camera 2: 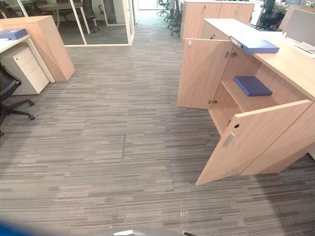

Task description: Walk over to the cabinet, pick up the folder, carry it to the office cabinet, place the folder inside the office cabinet, then close the office cabinet door

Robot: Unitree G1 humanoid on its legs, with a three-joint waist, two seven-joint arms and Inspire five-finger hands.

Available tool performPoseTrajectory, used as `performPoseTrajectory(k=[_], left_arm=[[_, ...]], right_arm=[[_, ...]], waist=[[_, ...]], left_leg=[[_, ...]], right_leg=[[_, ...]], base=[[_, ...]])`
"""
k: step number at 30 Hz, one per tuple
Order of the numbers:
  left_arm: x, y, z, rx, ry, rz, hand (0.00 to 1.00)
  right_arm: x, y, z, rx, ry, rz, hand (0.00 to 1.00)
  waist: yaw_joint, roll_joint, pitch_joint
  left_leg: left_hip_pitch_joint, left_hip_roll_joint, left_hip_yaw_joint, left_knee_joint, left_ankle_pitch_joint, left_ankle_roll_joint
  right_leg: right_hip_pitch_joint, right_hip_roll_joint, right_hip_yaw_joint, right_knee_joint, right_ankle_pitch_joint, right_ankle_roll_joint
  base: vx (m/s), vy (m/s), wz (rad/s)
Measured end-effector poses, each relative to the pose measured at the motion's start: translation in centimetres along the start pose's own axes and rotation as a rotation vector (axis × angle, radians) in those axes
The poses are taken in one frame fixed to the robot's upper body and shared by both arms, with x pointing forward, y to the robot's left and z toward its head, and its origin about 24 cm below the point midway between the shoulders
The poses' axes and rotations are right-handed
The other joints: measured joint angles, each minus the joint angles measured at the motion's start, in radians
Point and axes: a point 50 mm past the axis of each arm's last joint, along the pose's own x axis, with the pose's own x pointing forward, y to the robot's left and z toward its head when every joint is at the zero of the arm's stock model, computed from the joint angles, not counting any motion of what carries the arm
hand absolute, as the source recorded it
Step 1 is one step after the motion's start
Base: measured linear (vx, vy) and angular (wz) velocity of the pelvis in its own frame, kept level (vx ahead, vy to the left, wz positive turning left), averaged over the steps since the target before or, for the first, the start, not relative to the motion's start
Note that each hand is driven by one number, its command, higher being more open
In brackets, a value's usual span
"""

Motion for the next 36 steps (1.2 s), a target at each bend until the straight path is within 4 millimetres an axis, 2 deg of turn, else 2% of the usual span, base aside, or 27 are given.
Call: performPoseTrajectory(k=[8, 18, 20, 21, 22, 24, 25, 26, 28, 30, 31, 33, 34, 35, 36], left_arm=[[0.2, -0.6, 0.9, -0.069, -0.029, -0.039, 1.0], [0.2, -0.5, 1.1, -0.093, -0.036, -0.029, 1.0], [0.3, -0.5, 1.7, -0.103, -0.051, -0.021, 1.0], [0.4, -0.4, 2.3, -0.118, -0.07, -0.011, 1.0], [0.4, -0.4, 2.5, -0.132, -0.083, -0.002, 1.0], [0.4, -0.2, 2.4, -0.138, -0.081, 0.003, 1.0], [0.4, -0.3, 2.6, -0.2, -0.092, 0.008, 1.0], [0.3, -0.4, 3.0, -0.258, -0.115, 0.011, 1.0], [0.2, -0.7, 3.2, -0.321, -0.138, 0.012, 1.0], [0.2, -0.7, 3.5, -0.346, -0.146, 0.009, 1.0], [0.2, -0.7, 3.7, -0.359, -0.149, 0.009, 1.0], [0.2, -0.8, 3.9, -0.384, -0.152, 0.012, 1.0], [0.2, -1.0, 3.9, -0.397, -0.15, 0.015, 1.0], [0.2, -1.2, 3.9, -0.409, -0.148, 0.014, 1.0], [0.2, -1.3, 3.8, -0.416, -0.145, 0.013, 1.0]], right_arm=[[0.2, 0.4, 1.4, 0.033, -0.034, 0.004, 1.0], [0.3, 0.8, 2.1, 0.039, -0.05, 0.013, 1.0], [0.3, 1.1, 2.2, 0.053, -0.054, 0.019, 1.0], [0.4, 1.4, 2.5, 0.069, -0.061, 0.024, 1.0], [0.4, 1.5, 2.9, 0.079, -0.071, 0.028, 1.0], [0.4, 1.6, 3.2, 0.082, -0.08, 0.027, 1.0], [0.4, 1.6, 3.3, 0.086, -0.084, 0.024, 1.0], [0.4, 1.4, 3.6, 0.095, -0.094, 0.015, 1.0], [0.4, 1.2, 3.5, 0.117, -0.089, 0.004, 1.0], [0.5, 1.4, 3.9, 0.117, -0.097, 0.01, 1.0], [0.5, 1.6, 4.4, 0.115, -0.107, 0.015, 1.0], [0.6, 1.9, 5.0, 0.106, -0.113, 0.024, 1.0], [0.6, 2.2, 5.4, 0.097, -0.113, 0.029, 1.0], [0.6, 2.4, 5.6, 0.09, -0.115, 0.032, 1.0], [0.6, 2.5, 5.8, 0.089, -0.115, 0.034, 1.0]], waist=[[-0.002, 0.009, 0.007], [-0.002, 0.001, 0.024], [-0.003, -0.008, 0.035], [-0.002, -0.013, 0.061], [-0.001, -0.012, 0.086], [0.0, -0.01, 0.104], [0.004, -0.01, 0.115], [0.013, -0.001, 0.132], [0.024, 0.003, 0.134], [0.026, -0.001, 0.133], [0.029, -0.004, 0.135], [0.032, -0.002, 0.139], [0.036, 0.005, 0.142], [0.046, 0.022, 0.147], [0.048, 0.033, 0.15]], left_leg=[[0.015, 0.001, 0.003, -0.021, 0.002, -0.012], [0.01, 0.0, -0.016, -0.026, 0.017, -0.018], [-0.034, -0.002, -0.032, 0.036, -0.005, -0.031], [-0.073, 0.001, -0.037, 0.121, -0.039, -0.035], [-0.115, 0.013, -0.033, 0.22, -0.082, -0.045], [-0.182, 0.036, -0.007, 0.371, -0.119, -0.078], [-0.25, 0.058, 0.032, 0.519, -0.121, -0.083], [-0.315, 0.095, 0.078, 0.666, -0.132, -0.07], [-0.369, 0.138, 0.119, 0.733, -0.163, -0.048], [-0.407, 0.138, 0.11, 0.652, -0.164, -0.042], [-0.433, 0.135, 0.106, 0.562, -0.155, -0.046], [-0.468, 0.134, 0.075, 0.394, -0.093, -0.062], [-0.477, 0.148, 0.06, 0.262, -0.033, -0.077], [-0.475, 0.178, 0.052, 0.131, 0.027, -0.104], [-0.475, 0.195, 0.049, 0.079, 0.048, -0.11]], right_leg=[[0.02, 0.002, -0.019, -0.036, 0.013, 0.023], [0.02, 0.001, -0.045, -0.036, 0.012, 0.022], [0.015, -0.001, -0.066, -0.036, 0.01, 0.019], [0.014, 0.001, -0.079, -0.029, -0.001, 0.001], [0.014, 0.007, -0.094, -0.015, -0.019, -0.031], [0.016, 0.017, -0.111, 0.001, -0.037, -0.05], [0.018, 0.022, -0.11, 0.013, -0.046, -0.057], [0.034, 0.03, -0.103, 0.033, -0.06, -0.06], [0.044, 0.026, -0.09, 0.044, -0.074, -0.055], [0.045, -0.002, -0.072, 0.05, -0.087, -0.045], [0.037, -0.03, -0.059, 0.055, -0.097, -0.033], [0.032, -0.078, -0.042, 0.062, -0.12, -0.004], [0.04, -0.106, -0.03, 0.068, -0.139, 0.023], [0.063, -0.123, -0.017, 0.072, -0.163, 0.05], [0.08, -0.13, -0.011, 0.072, -0.179, 0.066]], base=[[0.0, 0.0, 0.0], [-0.02, -0.001, 0.05], [-0.08, -0.015, 0.3], [-0.12, -0.018, 0.28], [-0.14, -0.017, 0.23], [-0.07, 0.004, 0.08], [-0.01, 0.013, -0.07], [0.02, 0.01, -0.1], [0.07, 0.031, -0.16], [0.16, 0.117, -0.23], [0.22, 0.212, -0.28], [0.27, 0.27, -0.23], [0.33, 0.33, -0.18], [0.35, 0.35, -0.17], [0.38, 0.408, -0.17]])
